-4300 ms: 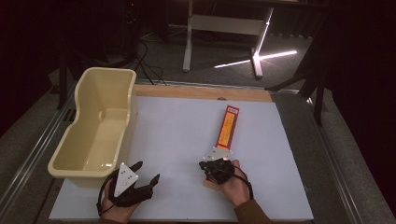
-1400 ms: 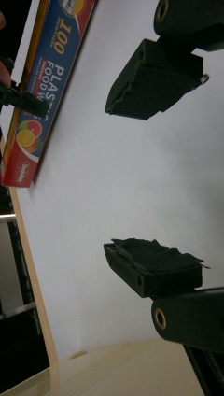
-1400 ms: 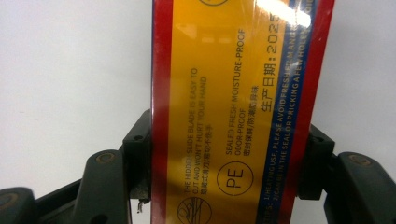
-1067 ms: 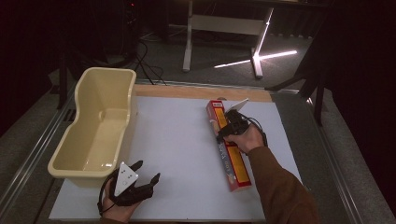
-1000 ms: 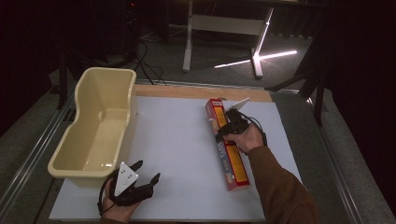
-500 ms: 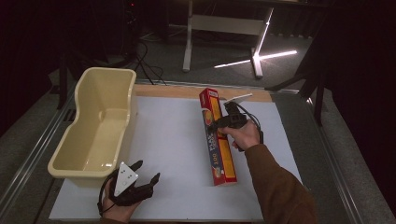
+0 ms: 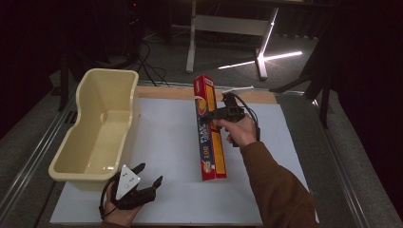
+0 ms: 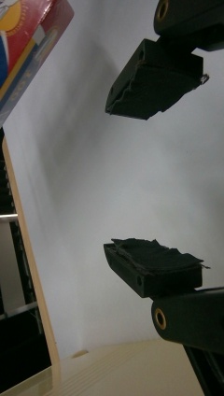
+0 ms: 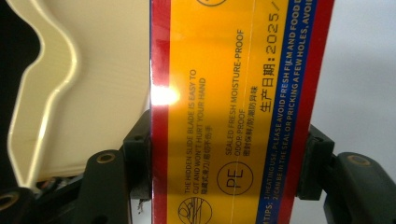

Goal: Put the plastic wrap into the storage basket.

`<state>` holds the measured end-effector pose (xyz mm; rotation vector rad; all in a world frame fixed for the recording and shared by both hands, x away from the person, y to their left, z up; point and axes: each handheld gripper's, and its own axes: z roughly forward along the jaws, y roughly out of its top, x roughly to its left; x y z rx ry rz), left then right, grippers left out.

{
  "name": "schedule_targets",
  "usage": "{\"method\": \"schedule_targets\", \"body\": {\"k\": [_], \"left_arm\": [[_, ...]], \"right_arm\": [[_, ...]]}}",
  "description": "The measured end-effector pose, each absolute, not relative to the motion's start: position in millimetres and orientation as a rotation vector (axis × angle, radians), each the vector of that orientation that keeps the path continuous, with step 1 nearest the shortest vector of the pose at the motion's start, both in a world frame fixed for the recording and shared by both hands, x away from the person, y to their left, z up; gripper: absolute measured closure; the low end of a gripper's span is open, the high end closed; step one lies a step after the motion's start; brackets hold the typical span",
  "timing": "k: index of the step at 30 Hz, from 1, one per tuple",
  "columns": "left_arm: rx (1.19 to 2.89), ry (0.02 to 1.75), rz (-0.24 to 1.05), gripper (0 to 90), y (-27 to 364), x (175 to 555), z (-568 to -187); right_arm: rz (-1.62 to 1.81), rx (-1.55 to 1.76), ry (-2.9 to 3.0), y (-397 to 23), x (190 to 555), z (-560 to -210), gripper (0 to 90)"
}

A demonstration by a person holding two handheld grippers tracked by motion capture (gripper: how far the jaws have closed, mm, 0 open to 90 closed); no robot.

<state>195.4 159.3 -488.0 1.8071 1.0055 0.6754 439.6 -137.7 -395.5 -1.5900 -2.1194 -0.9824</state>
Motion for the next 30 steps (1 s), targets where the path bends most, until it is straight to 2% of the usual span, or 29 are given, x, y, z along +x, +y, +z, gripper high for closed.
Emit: {"method": "schedule_targets", "body": {"k": [15,30], "left_arm": [[1.799,1.005,0.674,28.5,160.1,194.8,-487.6],[1.792,1.008,0.694,28.7,160.3,194.1,-488.8]], "right_arm": [[-1.111,-1.493,-2.061,-96.6,440.4,-364.6,38.9],[-1.177,-1.482,-1.895,-71.3,463.8,-351.6,38.9]]}}
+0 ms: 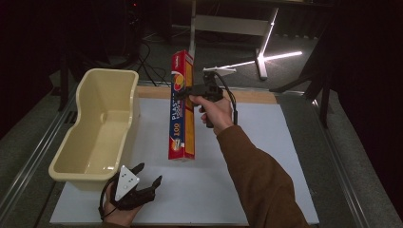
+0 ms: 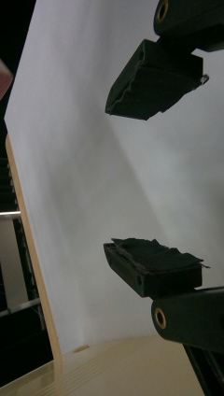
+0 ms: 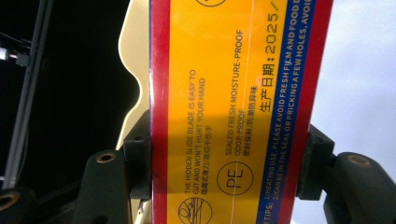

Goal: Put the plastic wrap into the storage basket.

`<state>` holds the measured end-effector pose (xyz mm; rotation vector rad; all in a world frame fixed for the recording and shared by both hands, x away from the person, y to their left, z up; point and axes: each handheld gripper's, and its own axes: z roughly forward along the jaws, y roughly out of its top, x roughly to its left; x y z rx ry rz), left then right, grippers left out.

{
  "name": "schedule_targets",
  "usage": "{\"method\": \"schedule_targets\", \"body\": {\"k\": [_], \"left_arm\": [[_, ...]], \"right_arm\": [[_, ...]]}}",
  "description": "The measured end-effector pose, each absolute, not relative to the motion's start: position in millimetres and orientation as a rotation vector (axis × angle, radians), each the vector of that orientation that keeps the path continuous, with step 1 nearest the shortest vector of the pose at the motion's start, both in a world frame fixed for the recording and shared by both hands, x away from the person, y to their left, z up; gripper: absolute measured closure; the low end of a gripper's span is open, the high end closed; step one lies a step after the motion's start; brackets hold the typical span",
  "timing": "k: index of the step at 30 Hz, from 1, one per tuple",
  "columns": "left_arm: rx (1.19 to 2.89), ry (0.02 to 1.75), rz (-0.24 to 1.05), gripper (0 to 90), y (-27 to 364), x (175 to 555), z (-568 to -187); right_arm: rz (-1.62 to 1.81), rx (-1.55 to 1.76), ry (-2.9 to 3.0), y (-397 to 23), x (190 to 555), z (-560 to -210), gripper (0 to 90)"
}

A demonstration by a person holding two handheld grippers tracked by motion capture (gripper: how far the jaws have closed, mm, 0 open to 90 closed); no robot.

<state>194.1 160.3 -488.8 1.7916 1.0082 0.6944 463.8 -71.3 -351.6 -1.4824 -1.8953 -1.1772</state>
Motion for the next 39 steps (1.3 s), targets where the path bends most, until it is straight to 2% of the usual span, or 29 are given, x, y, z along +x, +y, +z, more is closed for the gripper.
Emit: {"method": "schedule_targets", "body": {"k": [20,39], "left_arm": [[1.794,1.017,0.691,29.7,161.6,190.8,-491.2],[1.800,1.003,0.664,29.3,159.7,191.8,-492.6]], "right_arm": [[-1.223,-1.483,-1.905,-16.2,474.8,-334.3,38.9],[-1.257,-1.482,-1.732,26.7,478.1,-337.4,38.9]]}}
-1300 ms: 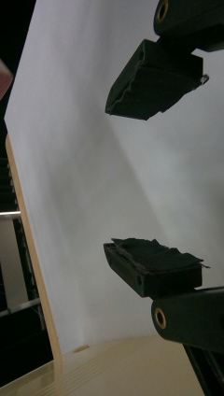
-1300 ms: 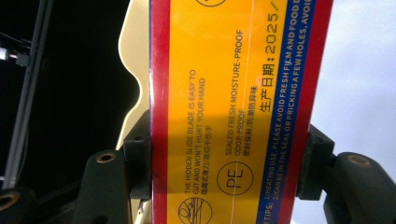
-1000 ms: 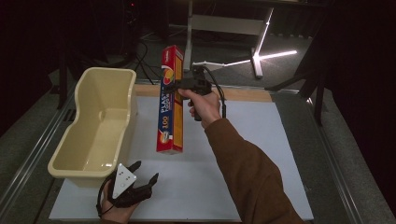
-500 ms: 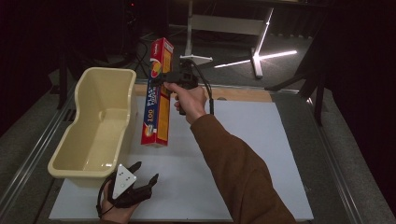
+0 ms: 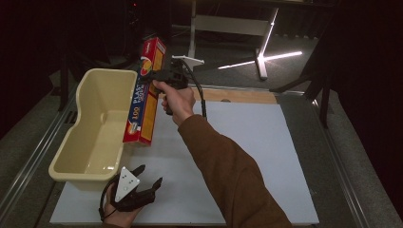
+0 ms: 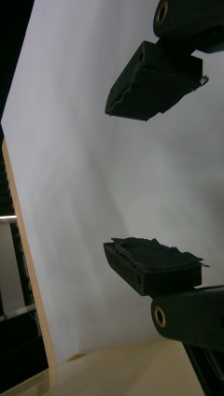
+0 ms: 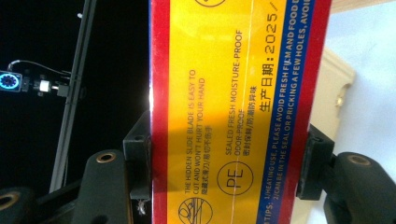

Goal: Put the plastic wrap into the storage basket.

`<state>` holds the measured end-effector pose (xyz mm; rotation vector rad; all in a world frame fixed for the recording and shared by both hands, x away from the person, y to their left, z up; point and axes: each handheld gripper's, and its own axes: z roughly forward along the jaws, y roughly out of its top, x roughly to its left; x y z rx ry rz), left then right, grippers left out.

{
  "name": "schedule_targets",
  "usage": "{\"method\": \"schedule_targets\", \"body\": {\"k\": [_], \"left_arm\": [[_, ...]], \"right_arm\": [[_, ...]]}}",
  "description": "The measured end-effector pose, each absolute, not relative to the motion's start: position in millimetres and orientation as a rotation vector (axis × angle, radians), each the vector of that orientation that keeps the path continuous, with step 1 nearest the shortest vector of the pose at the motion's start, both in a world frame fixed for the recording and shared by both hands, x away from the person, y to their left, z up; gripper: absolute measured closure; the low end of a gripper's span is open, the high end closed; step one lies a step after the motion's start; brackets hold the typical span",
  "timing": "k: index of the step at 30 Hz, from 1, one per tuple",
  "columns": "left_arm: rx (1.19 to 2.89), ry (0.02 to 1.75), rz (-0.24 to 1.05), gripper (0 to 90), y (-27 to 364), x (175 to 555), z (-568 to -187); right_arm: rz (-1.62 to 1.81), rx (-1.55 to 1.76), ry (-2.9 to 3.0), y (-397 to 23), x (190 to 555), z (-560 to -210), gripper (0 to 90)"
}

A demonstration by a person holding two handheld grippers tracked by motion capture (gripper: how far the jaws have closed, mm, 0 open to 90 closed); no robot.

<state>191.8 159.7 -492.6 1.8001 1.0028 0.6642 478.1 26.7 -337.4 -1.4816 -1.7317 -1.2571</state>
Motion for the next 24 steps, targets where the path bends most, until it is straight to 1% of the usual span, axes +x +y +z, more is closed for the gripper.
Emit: {"method": "schedule_targets", "body": {"k": [10,18,24], "left_arm": [[1.817,0.989,0.668,29.3,156.5,191.0,-493.6],[1.815,0.984,0.668,29.3,157.0,191.1,-492.7],[1.813,0.977,0.685,29.2,158.1,190.5,-491.2]], "right_arm": [[-1.218,-1.468,-1.698,51.7,475.7,-349.8,38.9],[-1.203,-1.413,-1.705,78.0,467.5,-348.5,38.9],[-1.199,-1.426,-1.698,92.6,462.9,-355.0,38.9]]}}
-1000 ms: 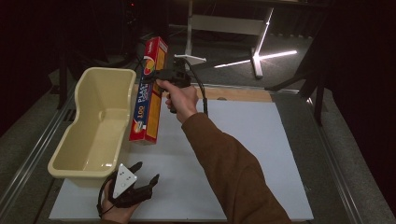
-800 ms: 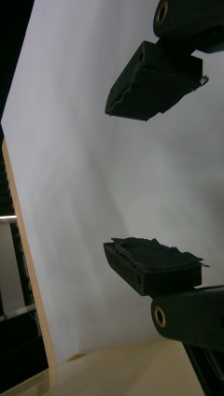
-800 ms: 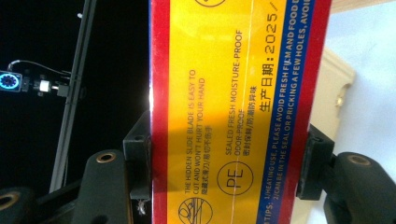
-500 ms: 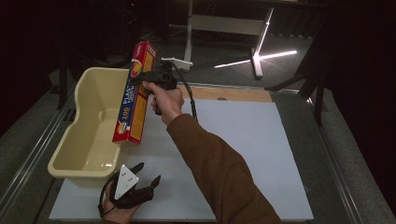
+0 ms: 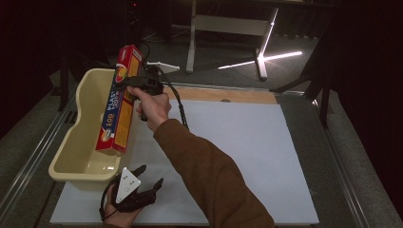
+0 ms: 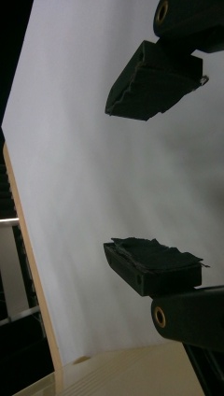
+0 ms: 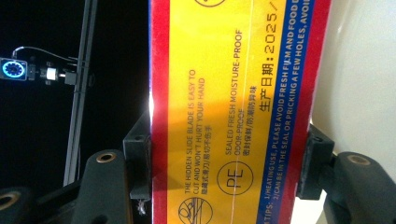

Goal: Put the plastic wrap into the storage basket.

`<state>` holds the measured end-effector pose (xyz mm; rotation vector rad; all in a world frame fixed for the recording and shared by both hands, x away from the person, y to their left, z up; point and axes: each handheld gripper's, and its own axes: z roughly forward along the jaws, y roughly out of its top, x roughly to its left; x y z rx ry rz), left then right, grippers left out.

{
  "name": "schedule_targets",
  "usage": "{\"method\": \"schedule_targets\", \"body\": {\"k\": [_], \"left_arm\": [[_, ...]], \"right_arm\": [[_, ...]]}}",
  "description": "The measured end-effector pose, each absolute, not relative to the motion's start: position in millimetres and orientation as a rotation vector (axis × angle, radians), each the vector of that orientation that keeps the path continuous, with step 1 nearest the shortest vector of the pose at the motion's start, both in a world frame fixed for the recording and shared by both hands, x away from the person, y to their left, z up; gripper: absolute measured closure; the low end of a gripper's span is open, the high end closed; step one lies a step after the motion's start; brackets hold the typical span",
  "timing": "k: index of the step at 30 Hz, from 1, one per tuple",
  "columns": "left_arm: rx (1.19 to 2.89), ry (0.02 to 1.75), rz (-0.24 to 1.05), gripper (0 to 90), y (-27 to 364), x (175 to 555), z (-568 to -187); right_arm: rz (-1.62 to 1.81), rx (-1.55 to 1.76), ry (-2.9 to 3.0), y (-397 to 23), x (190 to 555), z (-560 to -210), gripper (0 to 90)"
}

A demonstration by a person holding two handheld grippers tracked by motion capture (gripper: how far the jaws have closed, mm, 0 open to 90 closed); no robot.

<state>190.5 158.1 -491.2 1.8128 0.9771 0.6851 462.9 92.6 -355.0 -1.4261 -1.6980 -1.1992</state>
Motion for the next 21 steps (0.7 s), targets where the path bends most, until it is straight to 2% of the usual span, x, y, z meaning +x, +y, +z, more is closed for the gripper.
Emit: {"method": "schedule_targets", "body": {"k": [21], "left_arm": [[1.808,0.970,0.689,28.9,158.0,187.9,-490.8]], "right_arm": [[-1.154,-1.396,-1.730,127.2,445.9,-379.5,38.8]]}}
